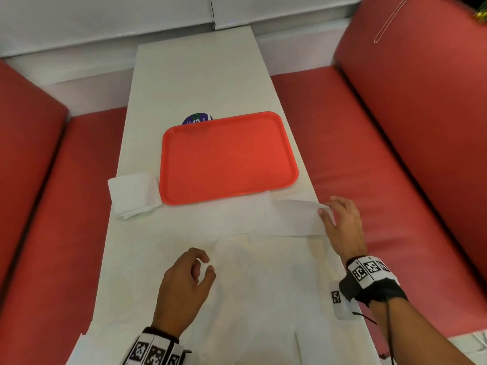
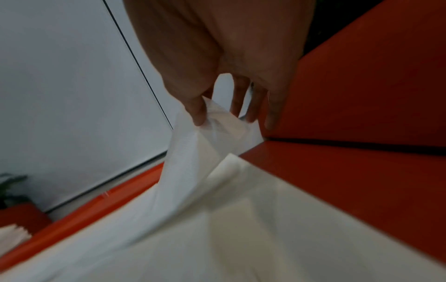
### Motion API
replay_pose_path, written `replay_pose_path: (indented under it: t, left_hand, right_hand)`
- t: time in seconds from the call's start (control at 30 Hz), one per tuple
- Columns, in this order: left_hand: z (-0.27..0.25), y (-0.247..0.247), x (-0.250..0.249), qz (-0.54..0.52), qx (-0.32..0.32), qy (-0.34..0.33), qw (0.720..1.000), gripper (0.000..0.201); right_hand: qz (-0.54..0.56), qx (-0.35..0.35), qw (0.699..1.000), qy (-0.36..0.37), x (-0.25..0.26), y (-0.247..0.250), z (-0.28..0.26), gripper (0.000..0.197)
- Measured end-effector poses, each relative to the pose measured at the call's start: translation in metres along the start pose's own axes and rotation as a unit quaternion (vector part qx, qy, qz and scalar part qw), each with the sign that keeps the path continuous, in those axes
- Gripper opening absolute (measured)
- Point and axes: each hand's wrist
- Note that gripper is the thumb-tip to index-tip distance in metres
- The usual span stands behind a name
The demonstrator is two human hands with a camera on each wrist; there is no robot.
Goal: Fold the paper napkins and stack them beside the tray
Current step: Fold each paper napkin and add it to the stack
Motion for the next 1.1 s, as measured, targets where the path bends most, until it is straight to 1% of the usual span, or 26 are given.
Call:
replay_pose_path:
  t: [0.07, 0.13, 0.2, 0.27, 0.3, 0.33, 0.37, 0.4, 0.43, 0.47, 0.5, 0.53, 0.57, 0.6, 0.63, 0.67, 0.7, 0.73, 0.8, 0.83, 0.87, 0.97, 1.03, 1.1]
  left_hand:
    - [0.000, 0.003, -0.009, 0.016, -0.014, -0.030, 0.999, 0.028]
    - [0.000, 0.008, -0.021, 0.037, -0.033, -0.067, 0.997, 0.032]
    - [0.000, 0.015, -0.039, 0.026, -0.057, -0.103, 0.993, 0.041]
    - [0.001, 0.024, -0.062, -0.009, -0.061, -0.151, 0.987, 0.059]
    - [0.003, 0.029, -0.074, -0.014, -0.045, -0.185, 0.982, 0.072]
    - [0.005, 0.034, -0.087, -0.007, -0.016, -0.220, 0.975, 0.085]
    - [0.007, 0.039, -0.100, 0.002, 0.031, -0.247, 0.969, 0.094]
    - [0.011, 0.043, -0.111, 0.003, 0.086, -0.259, 0.962, 0.097]
    - [0.015, 0.046, -0.120, -0.014, 0.140, -0.256, 0.956, 0.092]
    - [0.018, 0.048, -0.125, -0.053, 0.182, -0.237, 0.953, 0.078]
    - [0.020, 0.051, -0.126, -0.108, 0.210, -0.202, 0.950, 0.058]
    - [0.021, 0.053, -0.126, -0.163, 0.220, -0.161, 0.948, 0.041]
    - [0.021, 0.055, -0.124, -0.211, 0.213, -0.120, 0.947, 0.030]
    - [0.020, 0.056, -0.122, -0.253, 0.193, -0.085, 0.944, 0.026]
    - [0.018, 0.056, -0.119, -0.301, 0.174, -0.055, 0.936, 0.027]
    - [0.016, 0.056, -0.116, -0.351, 0.159, -0.028, 0.922, 0.029]
    - [0.013, 0.056, -0.115, -0.393, 0.154, -0.005, 0.906, 0.031]
    - [0.010, 0.056, -0.114, -0.419, 0.153, 0.010, 0.895, 0.033]
    - [0.007, 0.055, -0.110, -0.431, 0.151, 0.024, 0.889, 0.033]
    - [0.006, 0.055, -0.108, -0.429, 0.152, 0.024, 0.890, 0.033]
    - [0.005, 0.057, -0.104, -0.425, 0.153, 0.023, 0.892, 0.032]
    - [0.003, 0.063, -0.090, -0.410, 0.163, 0.023, 0.897, 0.028]
    - [0.001, 0.066, -0.082, -0.397, 0.166, 0.020, 0.903, 0.024]
    - [0.000, 0.067, -0.076, -0.402, 0.160, 0.022, 0.901, 0.021]
  right_hand:
    - [0.048, 0.019, 0.999, 0.016, 0.017, 0.018, -0.008, 0.022]
    - [0.091, 0.059, 0.994, 0.031, 0.044, 0.041, -0.019, 0.012]
    - [0.098, 0.119, 0.983, 0.095, 0.076, 0.066, -0.029, 0.009]
    - [0.063, 0.187, 0.963, 0.183, 0.111, 0.089, -0.041, 0.013]
    - [0.048, 0.221, 0.950, 0.217, 0.127, 0.099, -0.045, 0.015]
    - [0.040, 0.251, 0.937, 0.240, 0.142, 0.108, -0.050, 0.017]
    - [0.039, 0.275, 0.927, 0.252, 0.157, 0.116, -0.053, 0.018]
    - [0.046, 0.289, 0.921, 0.256, 0.169, 0.122, -0.056, 0.018]
    - [0.056, 0.297, 0.918, 0.258, 0.180, 0.126, -0.058, 0.018]
    - [0.068, 0.302, 0.915, 0.257, 0.188, 0.128, -0.058, 0.018]
    - [0.082, 0.303, 0.915, 0.254, 0.195, 0.129, -0.058, 0.019]
    - [0.100, 0.292, 0.918, 0.251, 0.199, 0.128, -0.056, 0.021]
    - [0.122, 0.267, 0.925, 0.241, 0.200, 0.125, -0.055, 0.028]
    - [0.150, 0.233, 0.935, 0.220, 0.199, 0.120, -0.054, 0.040]
    - [0.178, 0.200, 0.946, 0.182, 0.196, 0.115, -0.056, 0.054]
    - [0.207, 0.182, 0.953, 0.128, 0.194, 0.108, -0.060, 0.065]
    - [0.234, 0.185, 0.951, 0.076, 0.192, 0.099, -0.067, 0.070]
    - [0.258, 0.199, 0.945, 0.041, 0.189, 0.089, -0.076, 0.065]
    - [0.303, 0.213, 0.929, 0.007, 0.184, 0.068, -0.097, 0.039]
    - [0.330, 0.203, 0.922, -0.014, 0.182, 0.060, -0.106, 0.028]
    - [0.360, 0.186, 0.913, -0.036, 0.181, 0.054, -0.113, 0.022]
    - [0.424, 0.146, 0.891, -0.077, 0.179, 0.048, -0.121, 0.022]
    - [0.438, 0.150, 0.882, -0.084, 0.179, 0.048, -0.123, 0.022]
    - [0.441, 0.166, 0.878, -0.084, 0.179, 0.049, -0.124, 0.019]
Point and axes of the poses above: each hand's wrist, its own z-axis towards the middle knuckle, its own y-axis out of the back of the hand, x = y × z, and after that the axes turned 4 degrees about z, right-handed
